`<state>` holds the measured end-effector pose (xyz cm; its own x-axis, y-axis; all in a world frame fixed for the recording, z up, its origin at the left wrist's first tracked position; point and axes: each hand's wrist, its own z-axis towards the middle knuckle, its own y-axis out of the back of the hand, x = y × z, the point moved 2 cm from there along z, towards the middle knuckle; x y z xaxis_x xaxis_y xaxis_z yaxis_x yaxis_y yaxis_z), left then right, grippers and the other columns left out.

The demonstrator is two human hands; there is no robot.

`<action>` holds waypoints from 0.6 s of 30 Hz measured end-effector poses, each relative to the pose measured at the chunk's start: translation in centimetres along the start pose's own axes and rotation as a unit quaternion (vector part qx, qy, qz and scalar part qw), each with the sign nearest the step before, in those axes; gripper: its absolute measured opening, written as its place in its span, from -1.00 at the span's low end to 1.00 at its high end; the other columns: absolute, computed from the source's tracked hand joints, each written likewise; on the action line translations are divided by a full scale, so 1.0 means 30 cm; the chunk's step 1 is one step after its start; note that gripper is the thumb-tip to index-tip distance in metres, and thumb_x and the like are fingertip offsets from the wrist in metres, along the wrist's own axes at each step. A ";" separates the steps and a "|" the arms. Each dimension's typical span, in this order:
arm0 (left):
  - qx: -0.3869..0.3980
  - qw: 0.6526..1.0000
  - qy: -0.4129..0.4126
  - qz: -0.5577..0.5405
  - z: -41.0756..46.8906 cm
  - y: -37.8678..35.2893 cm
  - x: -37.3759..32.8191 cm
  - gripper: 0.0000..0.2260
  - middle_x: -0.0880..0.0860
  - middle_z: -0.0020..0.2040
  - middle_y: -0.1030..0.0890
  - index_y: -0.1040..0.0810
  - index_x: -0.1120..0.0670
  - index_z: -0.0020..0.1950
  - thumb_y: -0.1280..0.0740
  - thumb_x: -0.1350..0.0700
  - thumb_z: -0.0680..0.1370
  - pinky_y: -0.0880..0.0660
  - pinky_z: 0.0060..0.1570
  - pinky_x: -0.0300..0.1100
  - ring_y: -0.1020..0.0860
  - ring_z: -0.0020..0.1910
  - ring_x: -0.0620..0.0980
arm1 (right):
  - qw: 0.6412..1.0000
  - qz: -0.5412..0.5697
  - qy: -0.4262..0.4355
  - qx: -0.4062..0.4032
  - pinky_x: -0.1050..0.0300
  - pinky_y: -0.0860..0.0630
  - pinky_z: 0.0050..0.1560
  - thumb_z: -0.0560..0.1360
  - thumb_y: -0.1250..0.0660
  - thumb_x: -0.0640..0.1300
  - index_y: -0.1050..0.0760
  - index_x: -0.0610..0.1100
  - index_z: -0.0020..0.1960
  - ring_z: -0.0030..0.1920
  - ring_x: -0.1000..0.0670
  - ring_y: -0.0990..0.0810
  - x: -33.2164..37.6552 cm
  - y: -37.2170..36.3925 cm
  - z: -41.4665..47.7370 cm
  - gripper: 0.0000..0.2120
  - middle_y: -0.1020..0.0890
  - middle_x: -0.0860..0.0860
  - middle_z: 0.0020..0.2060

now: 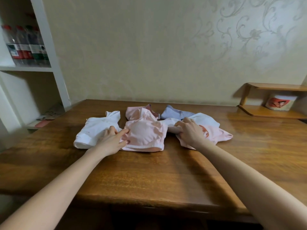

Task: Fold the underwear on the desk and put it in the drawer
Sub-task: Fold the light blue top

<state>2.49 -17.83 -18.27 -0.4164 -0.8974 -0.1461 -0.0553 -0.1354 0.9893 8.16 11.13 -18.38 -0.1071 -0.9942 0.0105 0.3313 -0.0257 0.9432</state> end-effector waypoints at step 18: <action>0.000 0.999 -0.033 -0.002 0.009 0.118 -0.107 -0.64 0.10 0.33 -0.40 -0.29 -0.04 0.42 -0.12 0.04 0.61 -0.41 0.13 -0.13 -0.45 0.23 0.06 | 0.664 0.695 -0.167 -0.220 0.17 -0.38 -0.25 0.43 -0.36 -0.18 -0.49 -0.13 -0.12 -0.25 0.00 -0.49 -0.212 0.324 0.028 -0.93 -0.54 -0.05 -0.27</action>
<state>3.40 -15.33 -14.29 -0.4759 -0.8666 -0.1502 -0.0576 -0.1397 0.9885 11.28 17.30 -9.00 0.4111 -0.0127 0.9115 0.5623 0.7905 -0.2426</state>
